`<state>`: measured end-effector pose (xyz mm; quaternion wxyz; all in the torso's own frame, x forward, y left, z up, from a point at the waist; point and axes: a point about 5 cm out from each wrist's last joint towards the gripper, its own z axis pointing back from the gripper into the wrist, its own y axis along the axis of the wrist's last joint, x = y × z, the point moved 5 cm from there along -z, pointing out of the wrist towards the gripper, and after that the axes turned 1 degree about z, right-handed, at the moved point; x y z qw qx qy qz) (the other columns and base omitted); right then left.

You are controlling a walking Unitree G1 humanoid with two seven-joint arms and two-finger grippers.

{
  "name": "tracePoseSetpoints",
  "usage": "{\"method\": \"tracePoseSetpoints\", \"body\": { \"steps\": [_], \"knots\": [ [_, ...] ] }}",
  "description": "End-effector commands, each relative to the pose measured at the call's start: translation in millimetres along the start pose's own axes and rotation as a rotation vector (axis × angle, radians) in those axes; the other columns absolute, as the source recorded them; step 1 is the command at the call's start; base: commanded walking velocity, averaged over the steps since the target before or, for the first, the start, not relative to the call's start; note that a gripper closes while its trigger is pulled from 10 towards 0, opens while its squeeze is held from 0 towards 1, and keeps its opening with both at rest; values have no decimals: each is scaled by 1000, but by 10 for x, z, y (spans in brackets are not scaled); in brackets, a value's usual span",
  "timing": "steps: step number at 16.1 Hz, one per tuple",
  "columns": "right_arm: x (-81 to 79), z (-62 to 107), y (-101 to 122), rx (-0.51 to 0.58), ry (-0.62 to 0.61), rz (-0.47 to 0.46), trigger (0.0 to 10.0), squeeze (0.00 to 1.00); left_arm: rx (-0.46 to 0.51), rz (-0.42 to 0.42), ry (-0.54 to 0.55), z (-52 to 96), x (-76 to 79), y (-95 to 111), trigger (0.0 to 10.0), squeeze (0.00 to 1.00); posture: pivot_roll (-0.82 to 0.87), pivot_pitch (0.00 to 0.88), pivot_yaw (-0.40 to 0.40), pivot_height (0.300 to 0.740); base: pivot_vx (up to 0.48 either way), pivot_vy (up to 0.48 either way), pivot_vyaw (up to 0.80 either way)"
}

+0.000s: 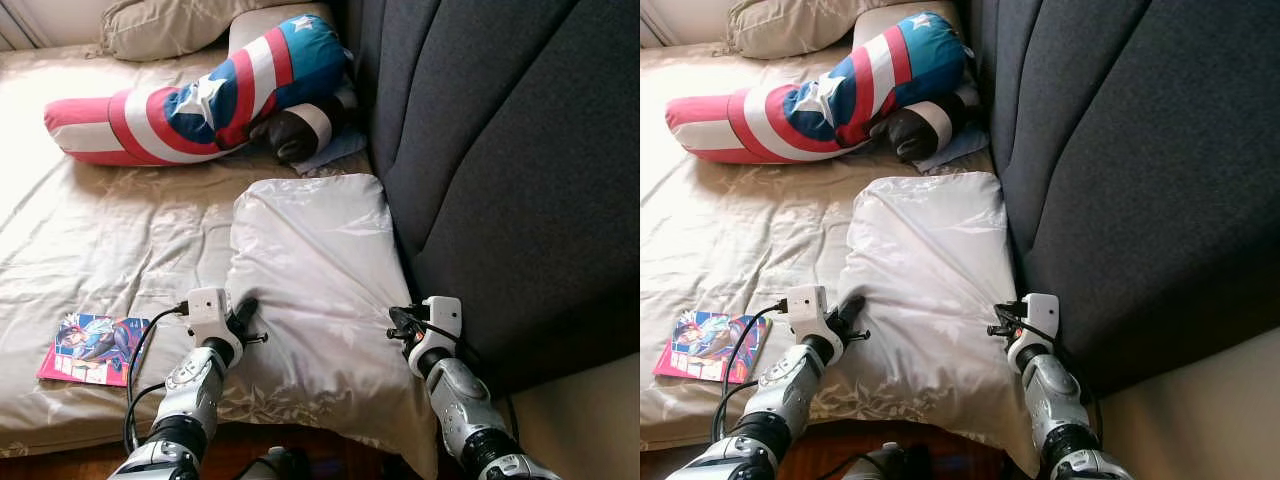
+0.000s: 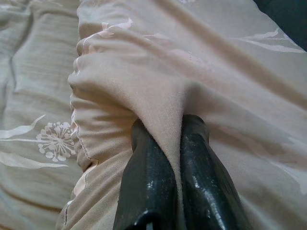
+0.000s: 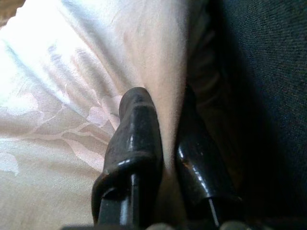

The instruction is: Clean up the room

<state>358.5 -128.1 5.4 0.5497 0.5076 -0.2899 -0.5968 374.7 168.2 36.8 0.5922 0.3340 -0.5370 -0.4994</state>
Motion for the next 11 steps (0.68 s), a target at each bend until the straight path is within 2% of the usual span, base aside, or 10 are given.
{"method": "tracePoseSetpoints", "body": {
  "steps": [1,4,8,11],
  "knots": [
    [220,33,83,21,-71,7,10000,0,78,18,33,-63,-61,257,10000,0,25,239,-3,740,0,0,0],
    [207,-10,140,16,-74,21,10000,0,76,9,27,-119,-9,317,10000,0,24,244,3,740,0,0,0],
    [168,-27,143,18,-72,19,10000,0,62,-19,13,-109,34,255,10000,0,28,243,9,740,0,0,0],
    [168,-23,120,13,-73,16,10000,0,57,-6,4,-104,41,233,10000,0,27,236,11,740,0,0,0]
  ]
}}
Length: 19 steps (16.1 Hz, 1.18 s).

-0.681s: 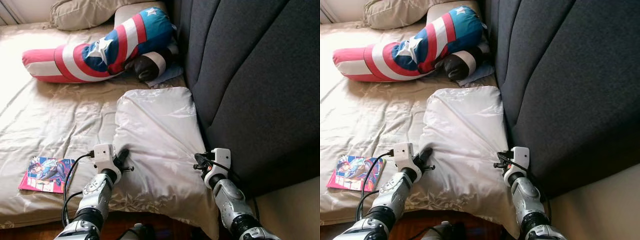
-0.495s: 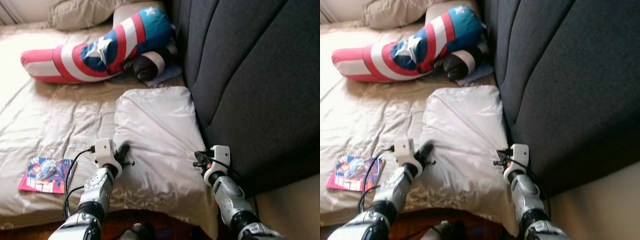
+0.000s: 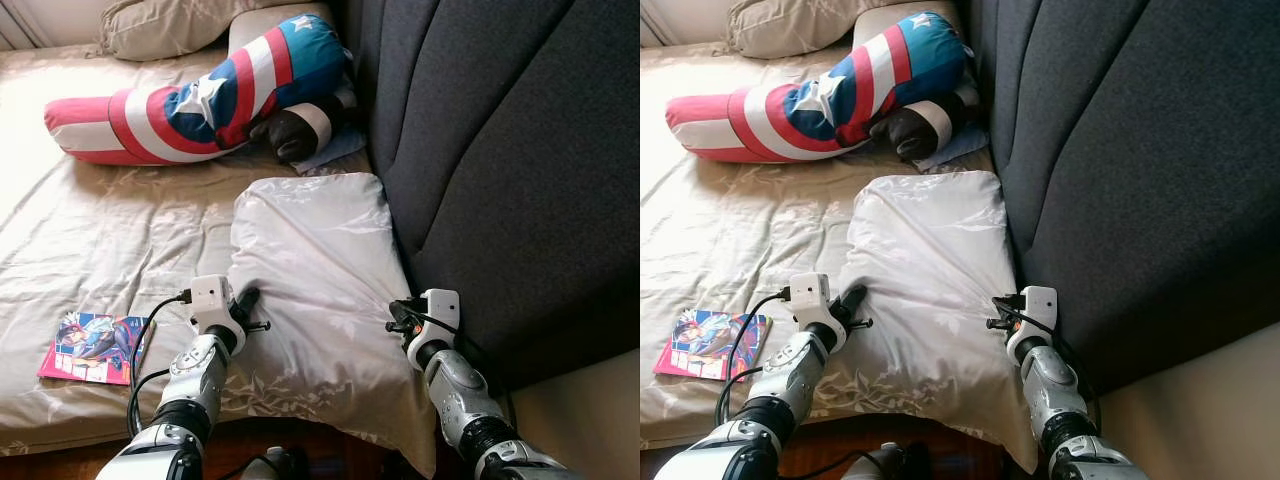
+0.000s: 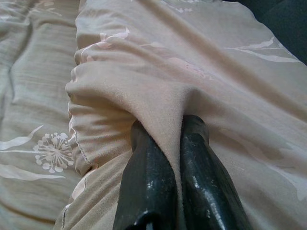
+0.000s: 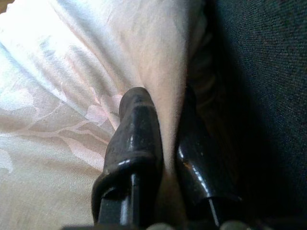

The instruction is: Clean up the room

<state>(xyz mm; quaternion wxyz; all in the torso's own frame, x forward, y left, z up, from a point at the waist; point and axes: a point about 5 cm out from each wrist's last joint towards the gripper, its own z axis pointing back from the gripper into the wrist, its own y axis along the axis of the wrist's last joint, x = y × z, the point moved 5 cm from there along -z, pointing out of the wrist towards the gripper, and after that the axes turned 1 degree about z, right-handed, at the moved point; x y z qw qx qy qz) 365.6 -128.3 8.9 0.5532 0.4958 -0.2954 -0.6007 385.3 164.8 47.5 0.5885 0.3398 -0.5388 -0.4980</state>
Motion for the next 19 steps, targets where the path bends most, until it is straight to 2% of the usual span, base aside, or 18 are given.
{"method": "tracePoseSetpoints", "body": {
  "steps": [1,5,19],
  "knots": [
    [170,30,55,23,-51,4,10000,0,44,-2,1,-19,-14,117,10000,0,27,236,11,740,0,0,0],
    [166,36,25,16,-53,0,10000,0,44,-4,-3,-19,-9,119,10000,0,26,235,14,740,0,0,0],
    [159,40,-3,8,-52,-6,10000,0,46,-10,0,3,-49,120,10000,0,32,257,14,740,279,0,0]
  ]
}}
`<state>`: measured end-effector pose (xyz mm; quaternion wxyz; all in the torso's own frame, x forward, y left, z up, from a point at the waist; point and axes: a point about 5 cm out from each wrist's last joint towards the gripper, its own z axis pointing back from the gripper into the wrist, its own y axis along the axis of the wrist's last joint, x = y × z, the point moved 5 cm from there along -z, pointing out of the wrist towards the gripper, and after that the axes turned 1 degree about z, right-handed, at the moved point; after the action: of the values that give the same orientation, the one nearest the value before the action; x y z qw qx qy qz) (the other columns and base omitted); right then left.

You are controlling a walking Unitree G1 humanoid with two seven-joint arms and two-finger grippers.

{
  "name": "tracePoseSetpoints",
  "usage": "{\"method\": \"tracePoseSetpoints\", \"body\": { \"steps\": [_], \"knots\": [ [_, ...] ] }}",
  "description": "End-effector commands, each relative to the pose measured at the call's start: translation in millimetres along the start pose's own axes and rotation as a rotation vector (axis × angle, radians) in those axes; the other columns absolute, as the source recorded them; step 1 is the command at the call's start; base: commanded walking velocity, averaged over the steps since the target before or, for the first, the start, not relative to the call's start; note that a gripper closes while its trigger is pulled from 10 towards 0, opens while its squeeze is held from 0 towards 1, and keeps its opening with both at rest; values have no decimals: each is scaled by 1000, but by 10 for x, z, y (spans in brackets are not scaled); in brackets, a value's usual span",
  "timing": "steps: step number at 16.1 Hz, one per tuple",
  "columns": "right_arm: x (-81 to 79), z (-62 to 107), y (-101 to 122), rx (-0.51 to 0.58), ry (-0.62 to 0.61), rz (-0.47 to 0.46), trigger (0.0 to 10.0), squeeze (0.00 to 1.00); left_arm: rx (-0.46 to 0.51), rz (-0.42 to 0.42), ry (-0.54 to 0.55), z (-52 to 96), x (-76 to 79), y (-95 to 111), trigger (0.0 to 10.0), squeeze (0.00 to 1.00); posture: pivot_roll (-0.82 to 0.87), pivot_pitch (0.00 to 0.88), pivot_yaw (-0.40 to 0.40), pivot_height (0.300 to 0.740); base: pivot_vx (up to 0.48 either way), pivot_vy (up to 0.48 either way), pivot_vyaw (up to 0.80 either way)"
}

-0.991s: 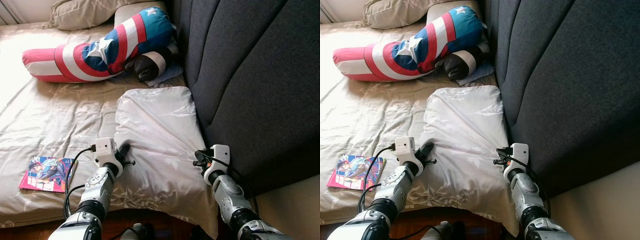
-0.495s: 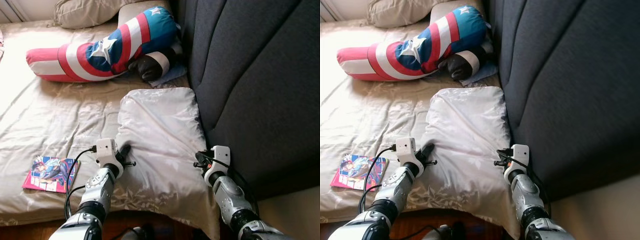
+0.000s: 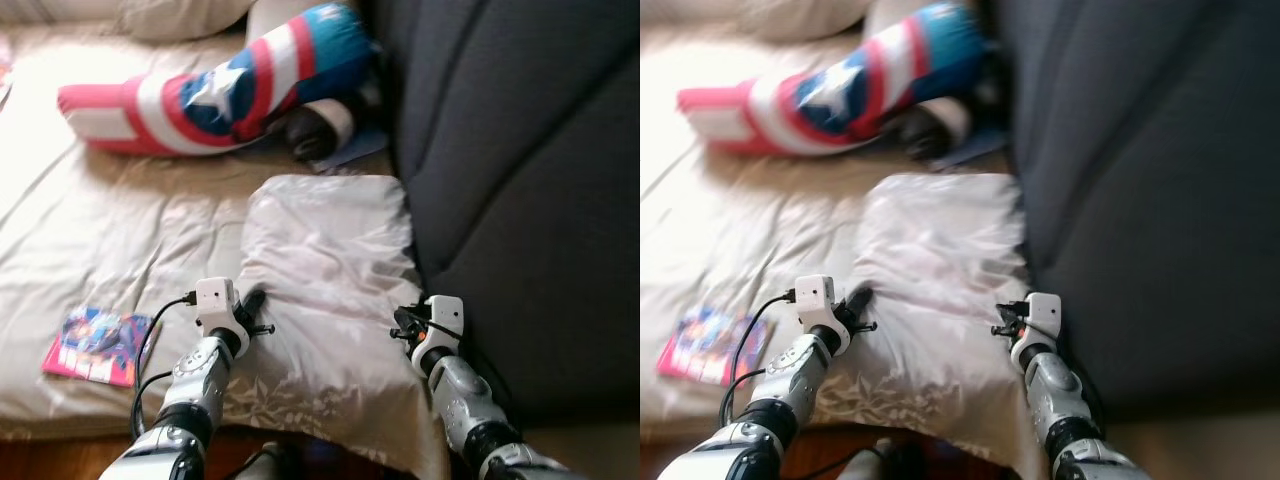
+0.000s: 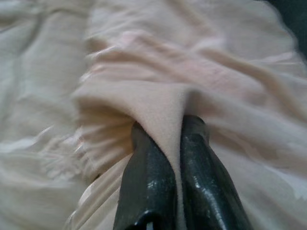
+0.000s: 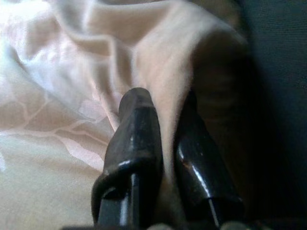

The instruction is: Clean up the room

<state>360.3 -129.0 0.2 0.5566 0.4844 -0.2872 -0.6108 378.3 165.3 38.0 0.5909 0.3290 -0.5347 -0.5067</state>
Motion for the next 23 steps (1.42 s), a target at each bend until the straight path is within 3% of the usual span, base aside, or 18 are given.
{"method": "tracePoseSetpoints", "body": {
  "steps": [1,23],
  "knots": [
    [141,21,94,41,-42,0,10000,0,74,-10,4,-40,-15,222,10000,0,32,260,13,740,281,0,0],
    [151,22,97,44,-48,-4,10000,0,67,-8,0,-33,-10,198,10000,0,35,266,12,740,291,0,0]
  ]
}}
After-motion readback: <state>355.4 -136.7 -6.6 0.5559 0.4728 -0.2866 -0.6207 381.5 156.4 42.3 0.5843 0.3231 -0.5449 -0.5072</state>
